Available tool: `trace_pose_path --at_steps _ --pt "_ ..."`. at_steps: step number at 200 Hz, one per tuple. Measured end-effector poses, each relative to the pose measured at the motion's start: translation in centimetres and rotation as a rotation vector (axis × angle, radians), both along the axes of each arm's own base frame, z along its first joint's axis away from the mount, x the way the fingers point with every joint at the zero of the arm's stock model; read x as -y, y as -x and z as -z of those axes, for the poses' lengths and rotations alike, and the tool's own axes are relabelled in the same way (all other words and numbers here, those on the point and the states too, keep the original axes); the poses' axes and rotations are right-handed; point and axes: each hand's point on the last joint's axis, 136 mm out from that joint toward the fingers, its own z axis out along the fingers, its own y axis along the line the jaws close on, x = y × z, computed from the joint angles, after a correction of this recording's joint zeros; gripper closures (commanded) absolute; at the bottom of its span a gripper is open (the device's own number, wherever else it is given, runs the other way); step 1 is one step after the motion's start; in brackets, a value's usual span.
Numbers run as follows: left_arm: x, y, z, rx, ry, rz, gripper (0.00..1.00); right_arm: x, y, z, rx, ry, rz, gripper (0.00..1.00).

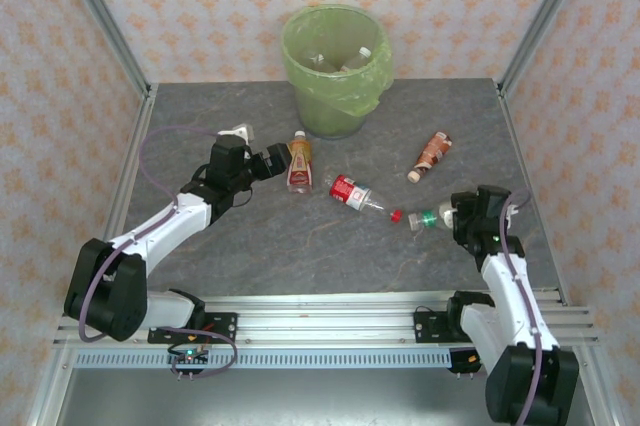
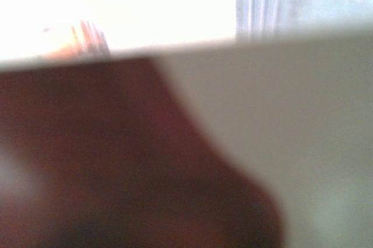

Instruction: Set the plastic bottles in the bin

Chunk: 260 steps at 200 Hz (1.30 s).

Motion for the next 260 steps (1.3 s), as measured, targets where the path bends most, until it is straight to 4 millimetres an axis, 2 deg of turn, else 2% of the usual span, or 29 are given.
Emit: trace_pose_path --at_steps 16,36,87,113,141,172,185,236,260 --pt "0.0 0.0 0.2 -0.007 0.005 -0.004 0.0 -0.1 -0.6 -1.5 0.07 0.038 -0.039 0.6" --pt "0.0 -0.1 0.4 -0.015 0.009 -0.008 0.0 -1.2 -1.7 -3.2 0.159 0.064 -0.141 0.63" --pt "0.4 -0.8 1.9 -0.061 0.028 -0.025 0.0 -4.3 -3.1 -4.8 0.24 0.114 -0.375 0.65" --pt "1.2 -0.7 1.8 -0.064 0.034 -0.012 0.0 -6.3 -3.9 -5.9 0.28 0.158 -0.478 0.65" --pt "2.0 -0.8 1.0 -0.047 0.04 0.004 0.0 -7.1 -5.6 -6.7 0.321 0.154 -0.5 0.68" --pt "2.0 -1.0 0.7 -0.045 0.029 -0.007 0.0 -7.4 -7.6 -7.5 0.349 0.12 -0.48 0.68" --pt "1.9 -1.0 0.7 -0.046 0.027 -0.01 0.0 -7.7 -8.7 -8.8 0.387 0.113 -0.476 0.68" --pt "0.8 -1.3 1.0 -0.056 0.042 -0.101 0.0 -9.4 -13.7 -17.1 0.601 0.081 -0.47 0.68" --pt "0.3 -1.3 1.4 -0.064 0.037 -0.138 0.0 -10.0 -16.1 -20.0 0.66 0.075 -0.475 0.68"
